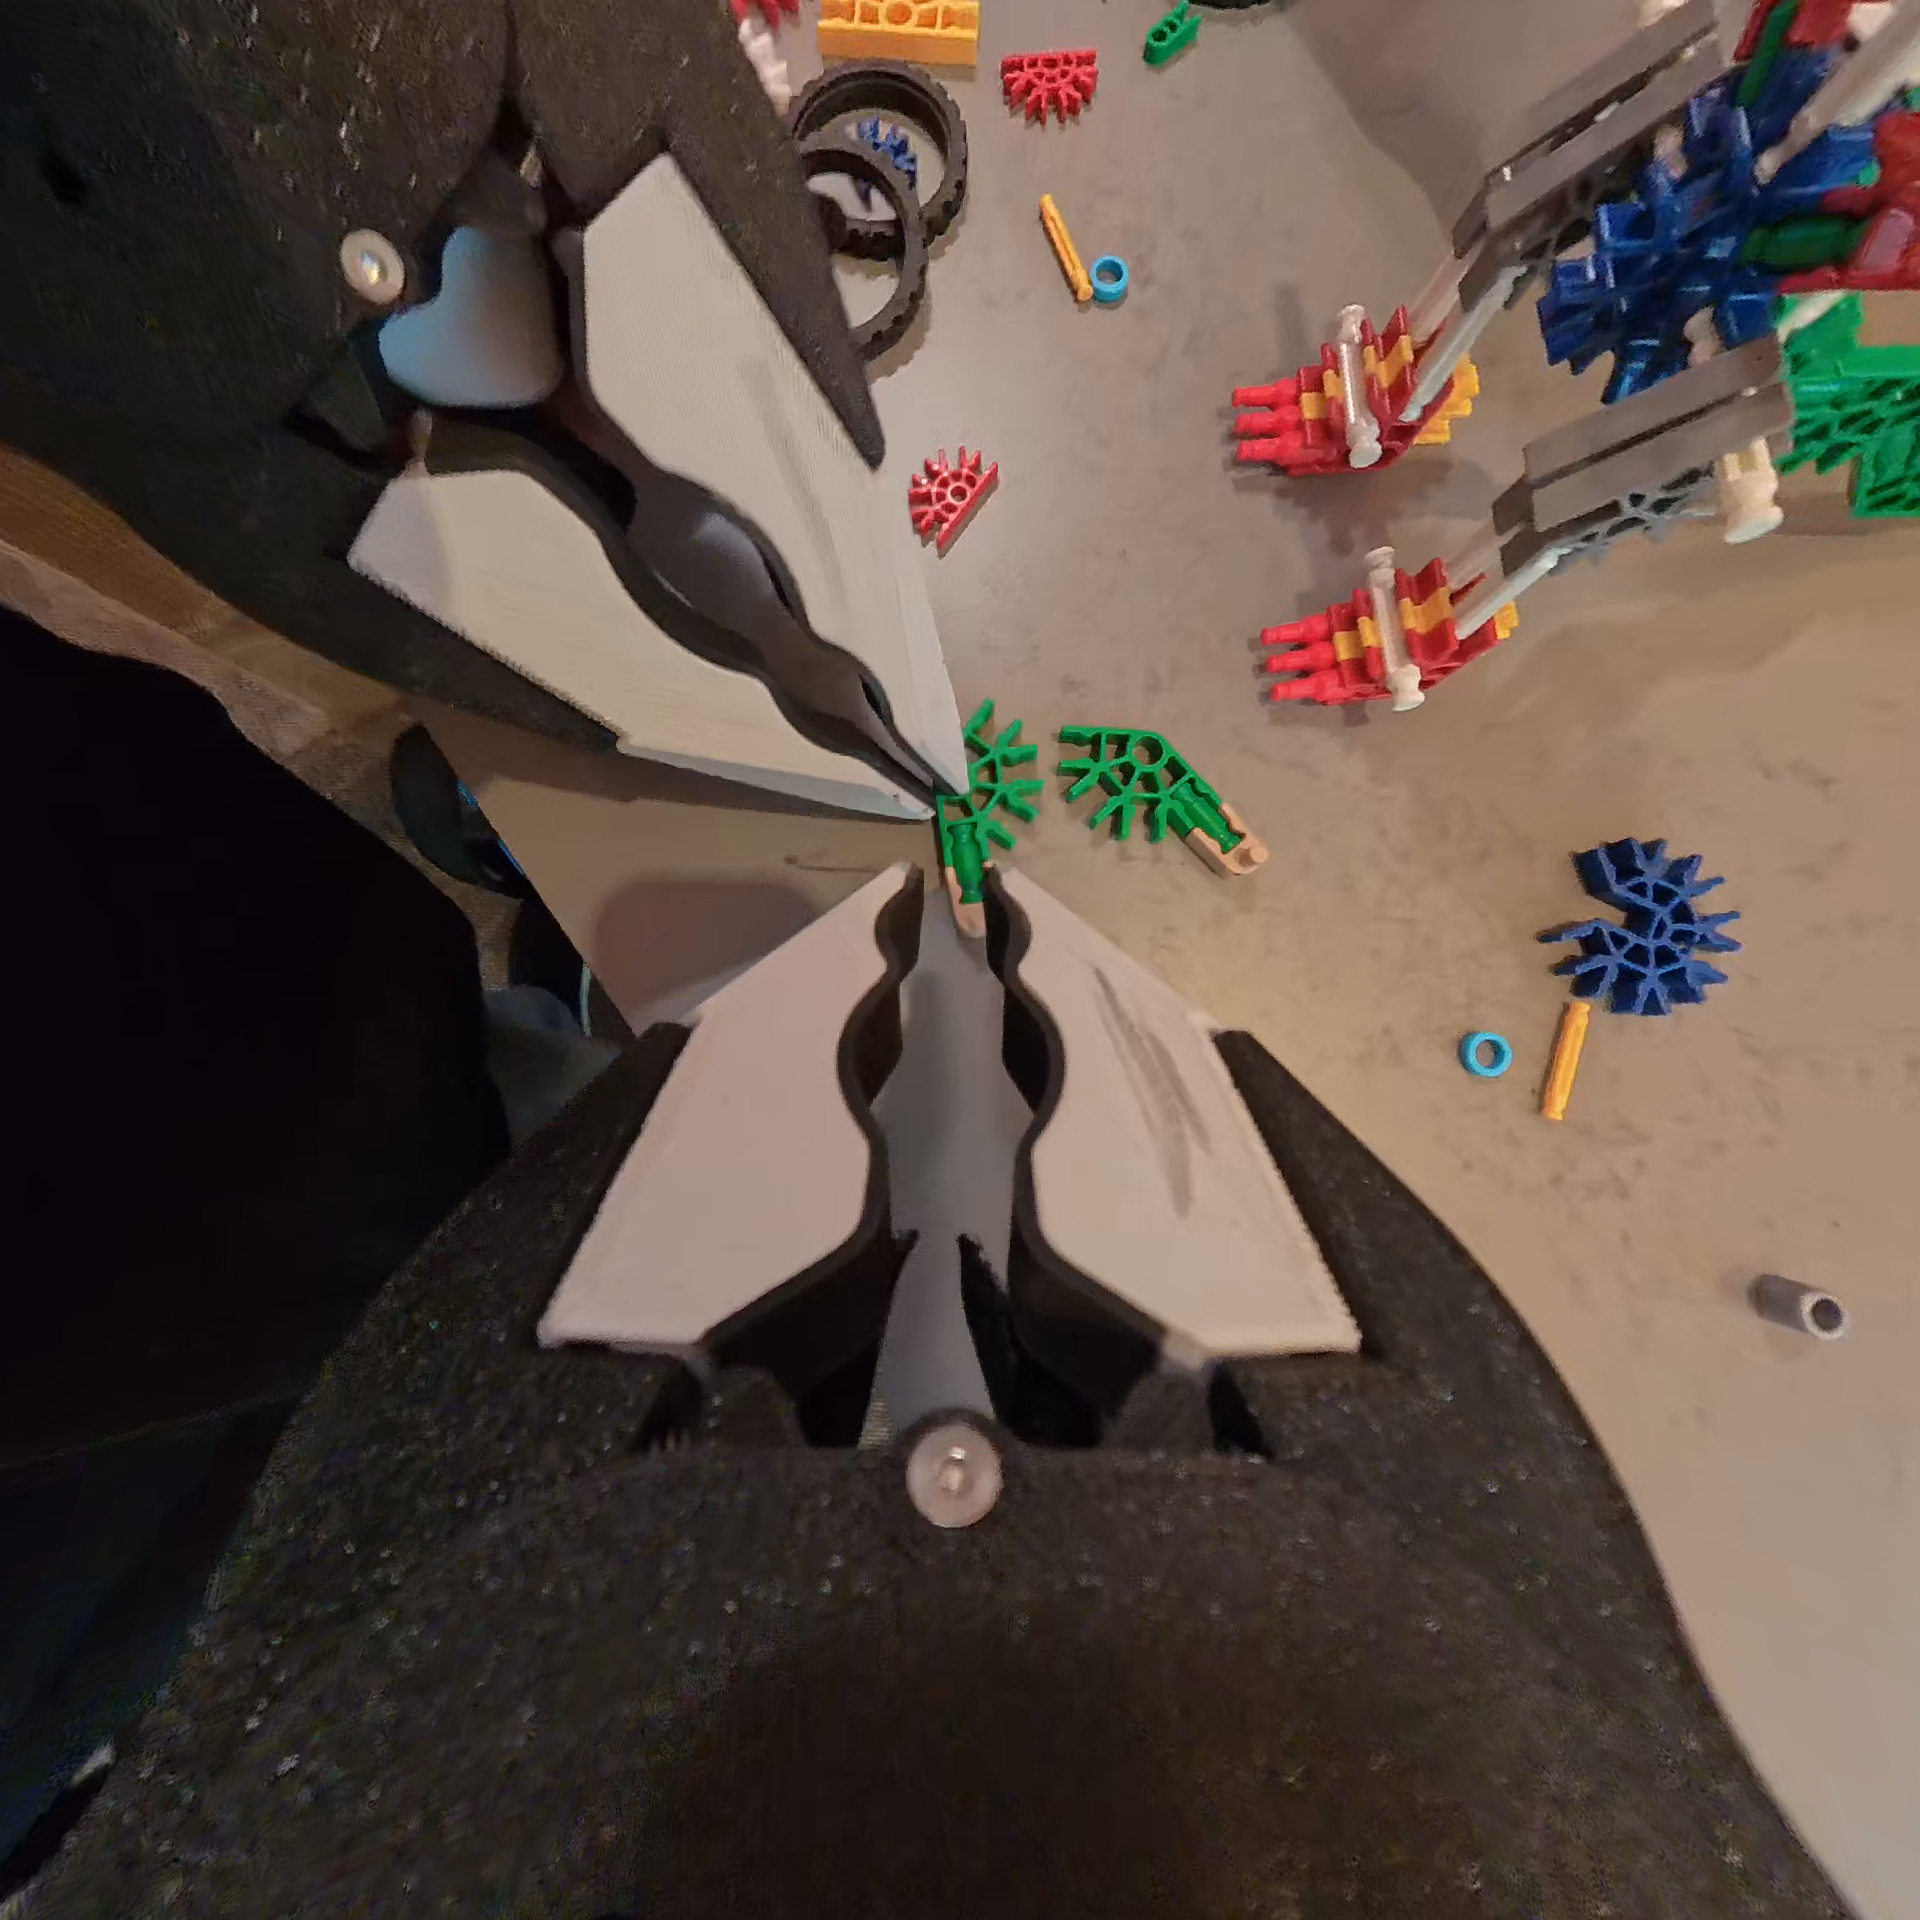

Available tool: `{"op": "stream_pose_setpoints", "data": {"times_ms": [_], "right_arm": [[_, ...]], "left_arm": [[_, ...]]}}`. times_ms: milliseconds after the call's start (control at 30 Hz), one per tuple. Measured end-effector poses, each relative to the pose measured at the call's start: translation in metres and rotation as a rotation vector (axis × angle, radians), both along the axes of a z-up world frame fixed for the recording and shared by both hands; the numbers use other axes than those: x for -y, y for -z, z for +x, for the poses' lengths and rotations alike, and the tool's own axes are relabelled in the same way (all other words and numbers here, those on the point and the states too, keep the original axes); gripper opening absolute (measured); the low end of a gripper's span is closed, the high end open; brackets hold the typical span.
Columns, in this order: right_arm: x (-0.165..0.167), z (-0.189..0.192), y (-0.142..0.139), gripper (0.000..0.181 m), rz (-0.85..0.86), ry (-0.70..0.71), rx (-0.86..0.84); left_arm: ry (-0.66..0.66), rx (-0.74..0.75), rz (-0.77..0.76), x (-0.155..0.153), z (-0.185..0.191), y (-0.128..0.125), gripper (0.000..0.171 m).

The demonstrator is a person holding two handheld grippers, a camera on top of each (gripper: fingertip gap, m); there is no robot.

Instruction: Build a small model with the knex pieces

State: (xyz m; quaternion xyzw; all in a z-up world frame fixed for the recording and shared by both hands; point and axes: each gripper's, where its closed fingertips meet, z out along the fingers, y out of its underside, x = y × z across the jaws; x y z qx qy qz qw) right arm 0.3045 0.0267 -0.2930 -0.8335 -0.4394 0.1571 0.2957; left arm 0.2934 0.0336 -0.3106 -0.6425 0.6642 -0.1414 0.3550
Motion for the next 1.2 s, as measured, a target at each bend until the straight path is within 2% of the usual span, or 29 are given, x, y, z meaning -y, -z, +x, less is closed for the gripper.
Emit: {"op": "stream_pose_setpoints", "data": {"times_ms": [133,267,700,933,1100,1200], "right_arm": [[-0.002,0.006,0.014,0.006,-0.007,0.02,0.034],[-0.004,0.008,0.007,0.006,-0.004,0.025,0.001],[-0.003,0.002,0.016,0.002,-0.04,-0.102,0.124],[-0.001,0.001,0.018,0.0,-0.15,-0.148,0.16],[-0.001,-0.003,0.018,0.001,-0.187,-0.154,0.114],[-0.003,-0.004,0.013,0.003,-0.229,-0.084,0.006]], "left_arm": [[0.005,0.005,-0.003,0.0,0.001,0.0,0.001],[0.003,0.001,-0.005,0.0,0.0,0.0,0.001],[0.005,0.0,-0.001,-0.001,0.001,0.0,0.001],[0.01,0.008,-0.007,-0.001,0.0,0.001,0.001],[0.005,0.008,-0.01,-0.003,-0.003,0.001,0.001],[0.0,0.008,-0.004,-0.004,-0.004,0.001,0.001]]}}
